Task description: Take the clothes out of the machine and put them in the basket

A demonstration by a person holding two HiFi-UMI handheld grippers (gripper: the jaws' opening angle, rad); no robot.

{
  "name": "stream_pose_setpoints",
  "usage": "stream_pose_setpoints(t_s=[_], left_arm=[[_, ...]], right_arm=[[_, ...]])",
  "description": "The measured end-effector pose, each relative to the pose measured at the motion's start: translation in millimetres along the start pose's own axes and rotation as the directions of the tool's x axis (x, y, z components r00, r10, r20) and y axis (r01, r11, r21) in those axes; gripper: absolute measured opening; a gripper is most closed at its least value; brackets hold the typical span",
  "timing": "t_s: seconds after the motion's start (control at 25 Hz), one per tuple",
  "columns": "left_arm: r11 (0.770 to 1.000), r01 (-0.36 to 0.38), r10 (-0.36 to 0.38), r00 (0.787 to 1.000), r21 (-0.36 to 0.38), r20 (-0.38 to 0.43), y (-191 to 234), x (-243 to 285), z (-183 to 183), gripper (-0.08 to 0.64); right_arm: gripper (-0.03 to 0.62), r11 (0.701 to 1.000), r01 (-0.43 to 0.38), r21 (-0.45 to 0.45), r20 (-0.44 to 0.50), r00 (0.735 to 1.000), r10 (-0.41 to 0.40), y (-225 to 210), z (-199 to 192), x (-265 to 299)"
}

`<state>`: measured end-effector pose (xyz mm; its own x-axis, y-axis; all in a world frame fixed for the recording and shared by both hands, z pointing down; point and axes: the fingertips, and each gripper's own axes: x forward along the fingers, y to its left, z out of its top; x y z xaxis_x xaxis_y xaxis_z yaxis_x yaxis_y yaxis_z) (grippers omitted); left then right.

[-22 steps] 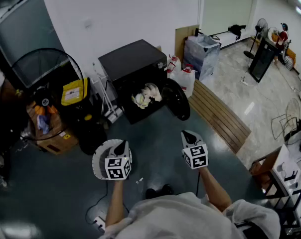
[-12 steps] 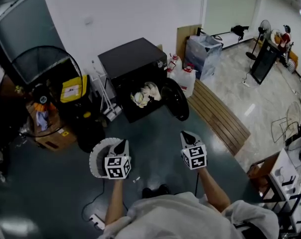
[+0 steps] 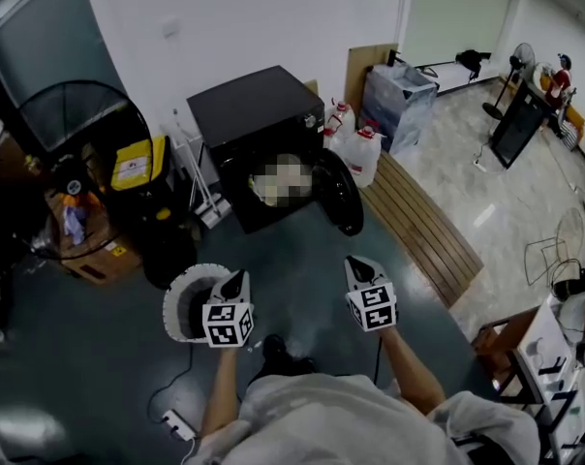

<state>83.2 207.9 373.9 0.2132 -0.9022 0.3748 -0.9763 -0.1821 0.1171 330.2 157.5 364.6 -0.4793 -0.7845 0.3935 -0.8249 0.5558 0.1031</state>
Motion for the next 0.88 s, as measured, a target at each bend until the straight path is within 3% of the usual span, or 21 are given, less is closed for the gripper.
stream_pose_setpoints(t_s=[0.44, 0.64, 0.88], left_arm=[[1.000, 0.005, -0.005, 1.000, 0.002, -0.016, 41.6, 78.9, 20.8, 0.017], [0.999, 0.036, -0.036, 0.999, -0.005, -0.025, 65.4, 141.5, 35.6, 0.017], [0.997, 0.071, -0.071, 0.997, -0.005, -0.031, 115.8, 228.4, 79.5, 0.017]], right_arm=[[0.020, 1.000, -0.013, -0.001, -0.032, 0.999, 0.013, -24.0, 13.1, 87.8], [0.020, 1.000, -0.004, -0.018, -0.041, 0.999, 0.004, -40.5, 31.9, 146.3], [0.020, 1.000, 0.017, -0.019, -0.046, 0.999, -0.018, -66.9, 76.7, 240.5]])
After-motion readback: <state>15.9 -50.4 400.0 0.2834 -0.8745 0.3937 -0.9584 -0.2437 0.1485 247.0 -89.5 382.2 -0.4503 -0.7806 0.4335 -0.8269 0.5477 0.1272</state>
